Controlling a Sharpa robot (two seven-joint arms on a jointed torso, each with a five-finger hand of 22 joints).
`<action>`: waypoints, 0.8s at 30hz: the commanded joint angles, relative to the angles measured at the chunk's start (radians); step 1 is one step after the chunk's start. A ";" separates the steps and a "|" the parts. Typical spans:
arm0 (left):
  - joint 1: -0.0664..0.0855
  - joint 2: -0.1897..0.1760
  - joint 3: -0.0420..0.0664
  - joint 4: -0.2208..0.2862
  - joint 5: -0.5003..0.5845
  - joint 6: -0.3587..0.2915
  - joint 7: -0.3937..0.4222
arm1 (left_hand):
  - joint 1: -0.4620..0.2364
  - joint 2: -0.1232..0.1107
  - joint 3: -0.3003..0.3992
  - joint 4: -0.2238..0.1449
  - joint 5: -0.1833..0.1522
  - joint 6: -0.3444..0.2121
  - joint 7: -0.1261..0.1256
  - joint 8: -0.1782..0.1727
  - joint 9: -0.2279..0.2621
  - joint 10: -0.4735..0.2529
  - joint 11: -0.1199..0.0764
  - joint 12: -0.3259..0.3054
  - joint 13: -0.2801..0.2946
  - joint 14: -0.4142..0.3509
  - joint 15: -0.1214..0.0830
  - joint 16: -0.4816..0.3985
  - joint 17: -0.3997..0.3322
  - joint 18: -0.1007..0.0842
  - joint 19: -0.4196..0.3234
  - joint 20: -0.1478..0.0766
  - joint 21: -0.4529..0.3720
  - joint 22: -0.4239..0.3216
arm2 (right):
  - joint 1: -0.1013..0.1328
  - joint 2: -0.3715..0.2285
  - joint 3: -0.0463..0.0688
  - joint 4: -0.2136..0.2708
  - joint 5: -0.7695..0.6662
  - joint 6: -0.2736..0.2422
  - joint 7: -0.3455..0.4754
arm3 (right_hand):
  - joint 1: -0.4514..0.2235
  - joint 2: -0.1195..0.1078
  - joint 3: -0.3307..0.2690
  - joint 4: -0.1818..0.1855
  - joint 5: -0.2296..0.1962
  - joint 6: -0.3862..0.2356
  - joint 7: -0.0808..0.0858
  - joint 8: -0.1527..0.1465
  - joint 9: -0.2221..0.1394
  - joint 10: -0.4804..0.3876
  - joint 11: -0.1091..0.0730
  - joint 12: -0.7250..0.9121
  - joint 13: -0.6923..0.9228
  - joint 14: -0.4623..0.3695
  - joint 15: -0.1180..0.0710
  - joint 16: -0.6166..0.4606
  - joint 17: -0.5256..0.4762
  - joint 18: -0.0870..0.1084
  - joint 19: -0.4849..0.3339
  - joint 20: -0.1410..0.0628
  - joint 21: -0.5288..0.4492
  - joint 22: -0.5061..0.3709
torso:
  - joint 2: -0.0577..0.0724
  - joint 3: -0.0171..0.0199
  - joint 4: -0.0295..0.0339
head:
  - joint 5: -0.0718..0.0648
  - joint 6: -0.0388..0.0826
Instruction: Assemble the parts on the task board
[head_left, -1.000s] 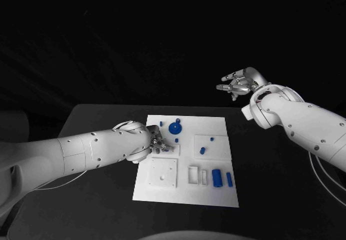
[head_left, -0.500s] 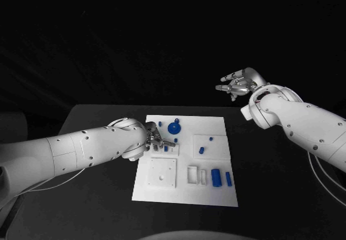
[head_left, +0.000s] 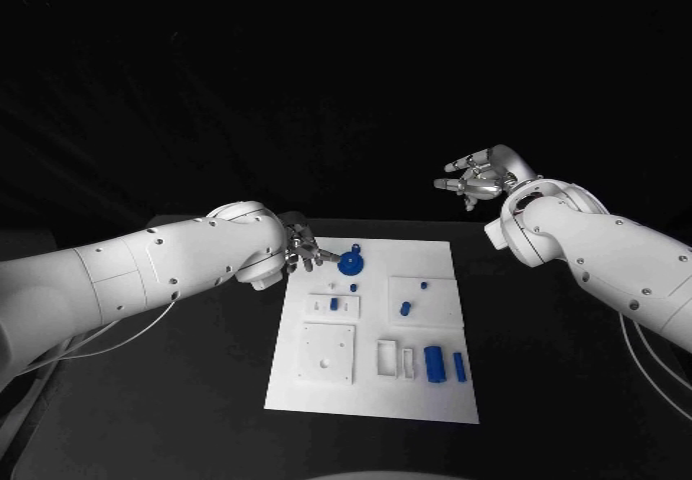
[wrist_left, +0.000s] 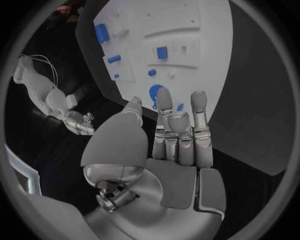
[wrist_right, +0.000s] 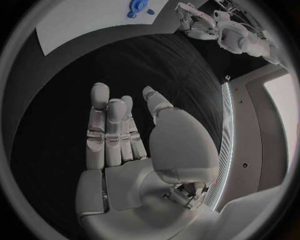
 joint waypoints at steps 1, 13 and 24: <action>0.013 0.017 0.002 -0.047 0.045 0.090 0.035 | 0.005 0.038 -0.030 -0.048 0.034 -0.010 0.005 0.000 -0.083 0.037 0.007 -0.016 0.009 -0.015 0.001 -0.006 -0.013 -0.011 0.000 0.007 -0.012 0.012 | -0.001 0.000 0.000 -0.001 0.007 0.010 0.012 | -0.010 0.000 0.000 0.005 0.006 -0.005 0.001 0.000 0.002 -0.004 -0.002 0.000 -0.001 -0.005 -0.002 -0.003 -0.001 0.004 0.036 -0.006 0.001 -0.001 | 0.002 0.0004 -0.0021 | 0.003 0.012; 0.031 0.105 0.013 -0.278 0.029 0.224 0.072 | -0.020 0.078 -0.075 -0.074 -0.033 -0.060 0.036 0.002 -0.385 0.031 0.019 -0.057 0.036 -0.032 0.016 -0.009 -0.052 -0.001 0.011 0.021 -0.047 0.018 | -0.001 -0.001 0.000 0.006 0.010 0.010 0.014 | -0.011 0.002 0.003 0.005 0.010 -0.004 0.001 0.000 0.002 -0.004 -0.002 0.001 -0.002 -0.005 -0.002 -0.004 -0.001 0.004 0.036 -0.006 0.003 -0.001 | 0.022 -0.0027 -0.0191 | 0.024 0.047; 0.030 0.176 0.016 -0.415 0.011 0.253 0.089 | -0.029 0.073 -0.066 -0.062 -0.037 -0.079 0.042 0.001 -0.401 0.027 0.022 -0.057 0.041 -0.035 0.018 -0.005 -0.054 0.000 0.012 0.022 -0.051 0.019 | -0.001 -0.003 0.000 0.018 0.010 0.009 0.014 | -0.012 0.001 0.003 0.005 0.013 -0.003 0.000 0.000 0.002 -0.004 -0.002 0.001 -0.002 -0.005 -0.002 -0.004 -0.001 0.004 0.036 -0.006 0.005 -0.001 | 0.043 -0.0050 -0.0288 | 0.029 0.065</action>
